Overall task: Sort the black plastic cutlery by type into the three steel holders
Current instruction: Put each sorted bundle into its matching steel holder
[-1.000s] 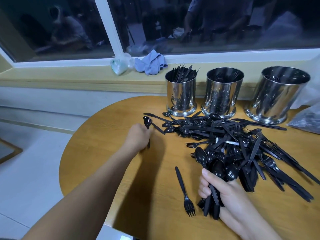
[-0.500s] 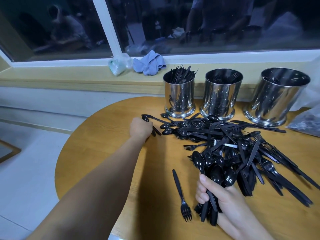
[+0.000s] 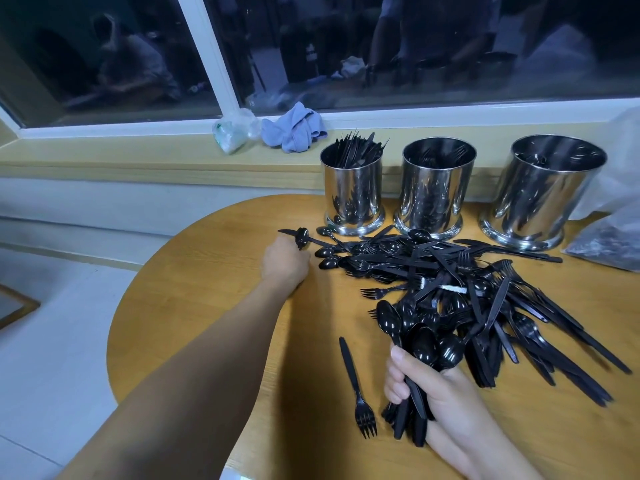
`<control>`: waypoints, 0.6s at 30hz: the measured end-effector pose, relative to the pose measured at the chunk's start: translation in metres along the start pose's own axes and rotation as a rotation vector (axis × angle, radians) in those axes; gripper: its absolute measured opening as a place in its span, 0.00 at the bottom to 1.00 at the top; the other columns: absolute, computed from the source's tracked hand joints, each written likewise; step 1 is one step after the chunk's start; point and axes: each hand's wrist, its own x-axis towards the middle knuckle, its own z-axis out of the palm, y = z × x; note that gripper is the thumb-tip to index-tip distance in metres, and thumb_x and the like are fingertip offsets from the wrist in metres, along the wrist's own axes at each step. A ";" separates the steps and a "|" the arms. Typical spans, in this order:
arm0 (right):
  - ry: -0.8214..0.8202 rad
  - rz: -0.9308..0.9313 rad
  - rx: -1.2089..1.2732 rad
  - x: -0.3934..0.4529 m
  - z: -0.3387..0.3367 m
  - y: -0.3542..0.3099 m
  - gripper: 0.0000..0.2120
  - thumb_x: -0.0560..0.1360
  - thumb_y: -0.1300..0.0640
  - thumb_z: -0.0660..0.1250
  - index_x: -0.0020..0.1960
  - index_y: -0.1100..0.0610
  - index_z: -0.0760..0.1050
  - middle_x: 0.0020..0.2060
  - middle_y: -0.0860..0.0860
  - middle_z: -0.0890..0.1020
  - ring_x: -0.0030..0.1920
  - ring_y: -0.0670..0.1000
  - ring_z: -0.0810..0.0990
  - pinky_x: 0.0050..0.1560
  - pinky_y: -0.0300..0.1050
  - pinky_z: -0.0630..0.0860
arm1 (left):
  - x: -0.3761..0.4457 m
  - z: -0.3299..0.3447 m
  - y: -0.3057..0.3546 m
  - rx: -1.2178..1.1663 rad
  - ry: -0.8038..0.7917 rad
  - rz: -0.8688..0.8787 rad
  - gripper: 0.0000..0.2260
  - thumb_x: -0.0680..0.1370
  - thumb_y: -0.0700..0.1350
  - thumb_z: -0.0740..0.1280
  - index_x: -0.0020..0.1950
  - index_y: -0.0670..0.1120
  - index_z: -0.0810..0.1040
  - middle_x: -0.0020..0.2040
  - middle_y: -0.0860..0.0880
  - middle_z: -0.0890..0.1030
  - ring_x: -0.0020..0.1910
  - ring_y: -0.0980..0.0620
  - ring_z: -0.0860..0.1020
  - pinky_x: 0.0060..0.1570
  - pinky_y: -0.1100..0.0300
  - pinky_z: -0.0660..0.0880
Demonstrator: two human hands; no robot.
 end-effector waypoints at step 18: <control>0.237 -0.243 0.185 -0.023 0.036 -0.005 0.24 0.71 0.61 0.84 0.61 0.66 0.78 0.39 0.52 0.77 0.32 0.50 0.68 0.35 0.46 0.68 | -0.257 -0.043 0.017 -0.924 -0.407 0.231 0.09 0.80 0.40 0.79 0.50 0.34 0.86 0.40 0.37 0.87 0.38 0.47 0.83 0.41 0.59 0.79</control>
